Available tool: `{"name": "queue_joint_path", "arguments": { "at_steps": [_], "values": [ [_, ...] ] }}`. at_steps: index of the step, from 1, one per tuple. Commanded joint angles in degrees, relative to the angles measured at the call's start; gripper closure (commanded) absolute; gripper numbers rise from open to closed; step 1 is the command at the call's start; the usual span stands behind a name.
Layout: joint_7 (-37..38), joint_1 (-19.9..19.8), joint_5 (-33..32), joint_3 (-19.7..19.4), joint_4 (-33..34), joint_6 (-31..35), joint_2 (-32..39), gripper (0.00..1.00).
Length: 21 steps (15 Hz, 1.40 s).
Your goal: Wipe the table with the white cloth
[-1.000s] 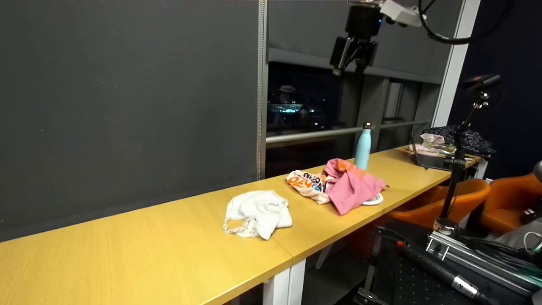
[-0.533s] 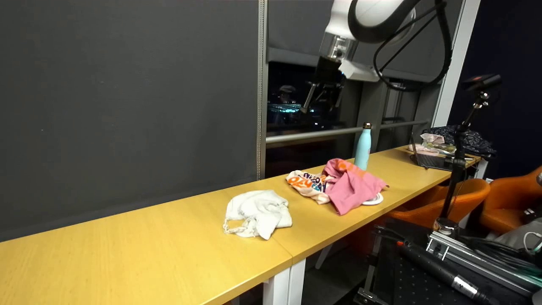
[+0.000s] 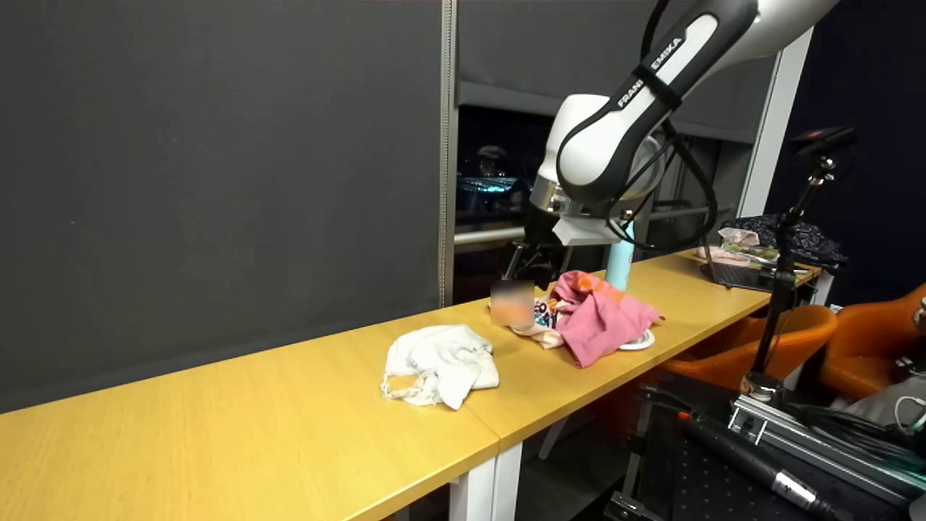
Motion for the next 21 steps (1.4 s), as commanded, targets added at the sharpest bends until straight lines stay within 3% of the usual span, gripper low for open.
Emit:
{"name": "queue_joint_path", "arguments": {
  "at_steps": [1,5,13,14,15,21],
  "values": [
    [-2.59,-0.13,4.71,1.03,4.64,7.29,8.26,0.0],
    [-2.23,-0.34,5.56,2.88,12.51,12.19,17.12,0.0],
    [-2.78,-0.97,5.23,5.64,26.48,8.16,29.65,0.0],
    [-2.68,-0.96,5.26,5.67,27.29,7.55,30.24,0.25],
    [-2.5,-0.84,5.32,5.55,27.79,7.03,30.48,0.28],
    [-1.53,-0.3,5.32,3.87,26.31,2.89,28.83,0.73]
  ]
}}
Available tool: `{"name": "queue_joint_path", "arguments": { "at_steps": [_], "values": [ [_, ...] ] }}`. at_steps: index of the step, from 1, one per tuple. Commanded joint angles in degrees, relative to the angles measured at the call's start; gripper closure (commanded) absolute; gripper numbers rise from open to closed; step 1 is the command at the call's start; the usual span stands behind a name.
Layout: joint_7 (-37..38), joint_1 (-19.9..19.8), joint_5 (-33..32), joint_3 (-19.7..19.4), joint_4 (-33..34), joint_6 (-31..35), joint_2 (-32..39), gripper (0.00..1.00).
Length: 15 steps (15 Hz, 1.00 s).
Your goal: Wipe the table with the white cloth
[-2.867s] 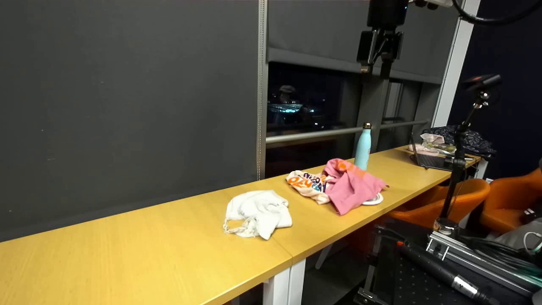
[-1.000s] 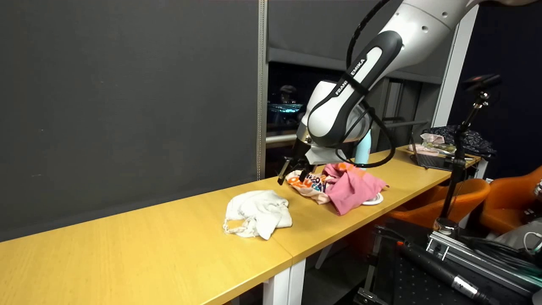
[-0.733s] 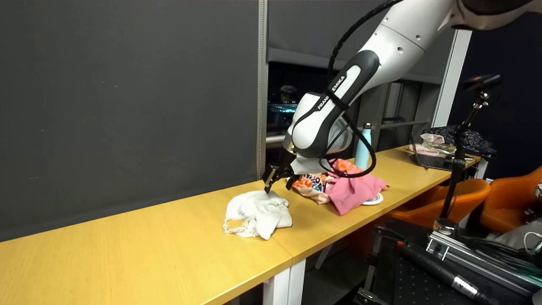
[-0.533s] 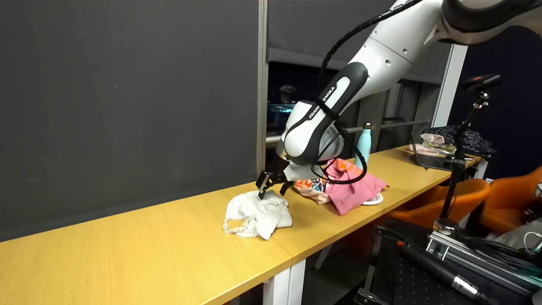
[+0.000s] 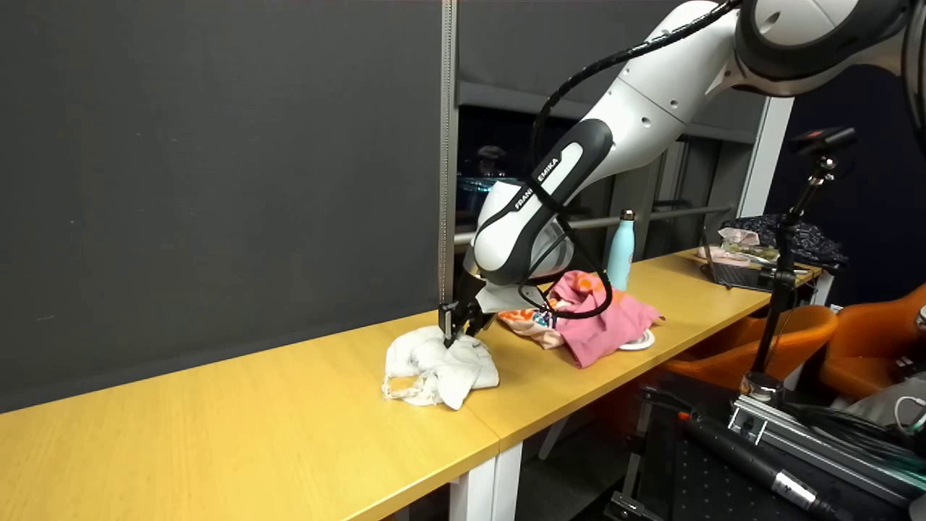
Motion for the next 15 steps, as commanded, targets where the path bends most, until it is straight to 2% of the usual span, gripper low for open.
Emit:
{"name": "queue_joint_path", "arguments": {
  "at_steps": [1,3,4,8,11,13,15],
  "values": [
    [-0.42,0.15,1.29,-1.38,-1.52,-3.55,-1.89,0.82],
    [-0.08,0.28,0.76,-3.33,-3.8,-4.21,-3.67,0.97],
    [0.39,0.65,0.35,-4.73,-4.67,-4.72,-4.21,0.99],
    [0.55,1.91,-1.16,-8.39,-12.67,-8.85,-10.7,0.98],
    [0.64,3.94,-3.04,-8.7,-17.92,-13.23,-16.09,0.98],
    [0.77,5.15,-3.78,-7.75,-18.54,-14.9,-16.98,0.98],
    [0.72,6.2,-3.76,-6.56,-15.11,-17.39,-14.85,0.98]
  ]
}}
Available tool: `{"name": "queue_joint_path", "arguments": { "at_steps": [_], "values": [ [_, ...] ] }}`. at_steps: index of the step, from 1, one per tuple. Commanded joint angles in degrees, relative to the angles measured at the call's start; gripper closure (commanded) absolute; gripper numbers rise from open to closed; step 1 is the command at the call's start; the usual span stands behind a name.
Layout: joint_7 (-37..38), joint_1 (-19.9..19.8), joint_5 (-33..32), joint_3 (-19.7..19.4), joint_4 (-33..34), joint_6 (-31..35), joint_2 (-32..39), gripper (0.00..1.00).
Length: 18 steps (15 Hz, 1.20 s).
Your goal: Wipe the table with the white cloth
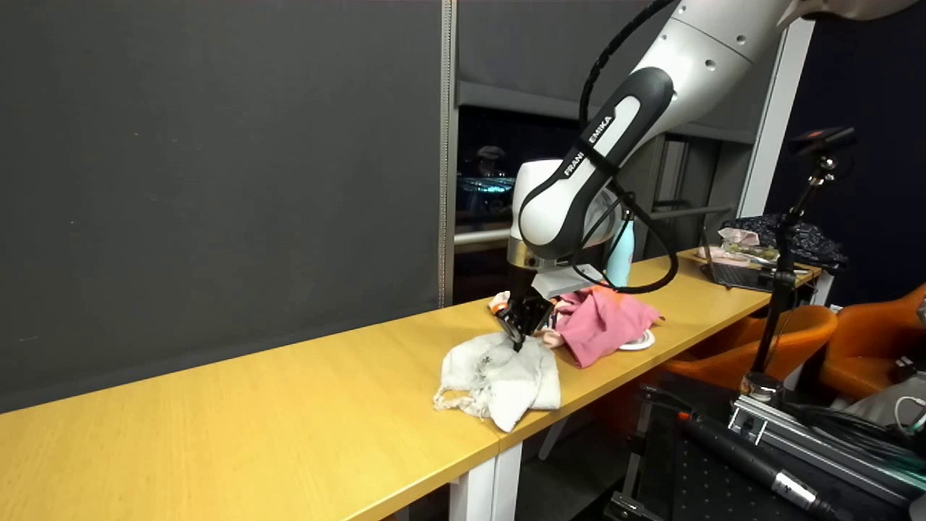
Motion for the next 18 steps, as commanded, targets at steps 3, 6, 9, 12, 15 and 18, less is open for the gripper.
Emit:
{"name": "queue_joint_path", "arguments": {
  "at_steps": [3,6,9,12,15,18],
  "values": [
    [0.44,3.05,-0.44,2.32,9.26,-6.38,6.21,0.98],
    [1.68,6.41,-1.75,3.12,14.85,-6.5,10.38,0.98],
    [2.37,10.62,-3.37,4.01,20.59,-7.32,13.57,0.98],
    [2.71,13.95,-4.56,5.21,28.9,-10.6,17.66,0.98],
    [2.46,15.8,-3.92,7.01,38.81,-16.59,22.75,0.98],
    [2.37,16.33,-3.39,7.82,48.04,-21.96,27.99,0.98]
  ]
}}
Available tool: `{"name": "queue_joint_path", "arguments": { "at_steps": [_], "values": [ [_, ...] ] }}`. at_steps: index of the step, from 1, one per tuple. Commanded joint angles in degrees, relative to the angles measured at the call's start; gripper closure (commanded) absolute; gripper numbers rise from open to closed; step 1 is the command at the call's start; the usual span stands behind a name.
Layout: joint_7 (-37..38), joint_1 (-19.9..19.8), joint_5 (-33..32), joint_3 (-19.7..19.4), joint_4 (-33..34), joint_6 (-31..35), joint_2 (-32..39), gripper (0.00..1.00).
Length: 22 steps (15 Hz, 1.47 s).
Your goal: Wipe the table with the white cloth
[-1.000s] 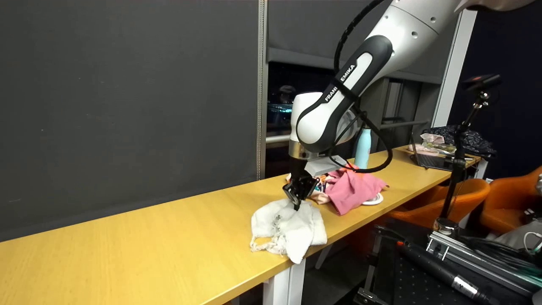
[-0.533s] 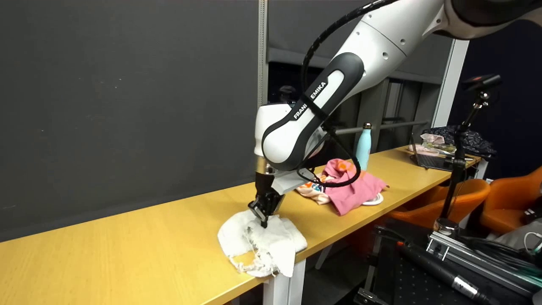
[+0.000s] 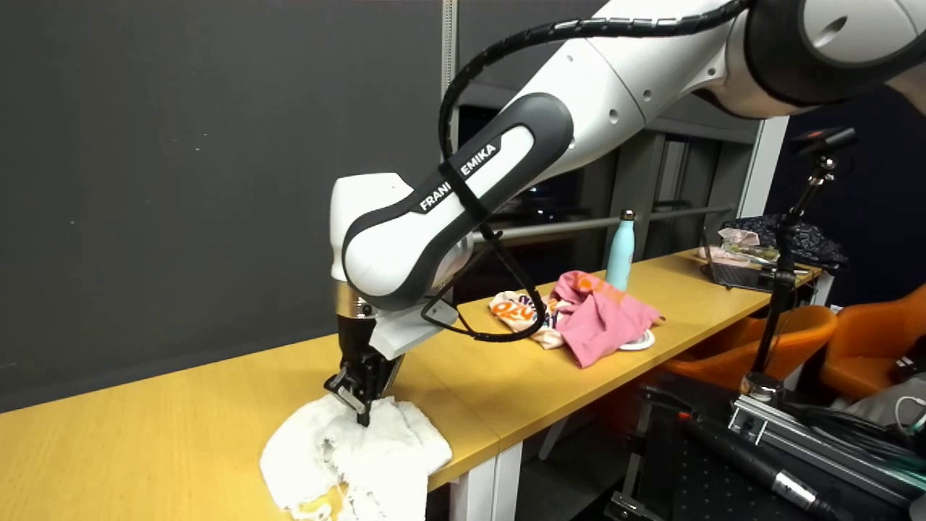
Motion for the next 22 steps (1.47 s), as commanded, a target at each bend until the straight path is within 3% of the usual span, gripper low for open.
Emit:
{"name": "queue_joint_path", "arguments": {
  "at_steps": [1,8,13,19,22],
  "values": [
    [-0.27,-0.46,0.35,1.03,13.93,-7.65,7.86,0.98],
    [0.51,-3.13,0.15,-1.01,33.46,-16.05,16.69,0.98],
    [0.09,-8.73,1.43,-1.59,46.67,-20.28,24.01,0.98],
    [-0.58,-17.14,2.84,-1.8,52.23,-20.42,27.58,0.98],
    [-0.23,-19.91,1.56,-2.71,49.65,-20.6,26.18,0.98]
  ]
}}
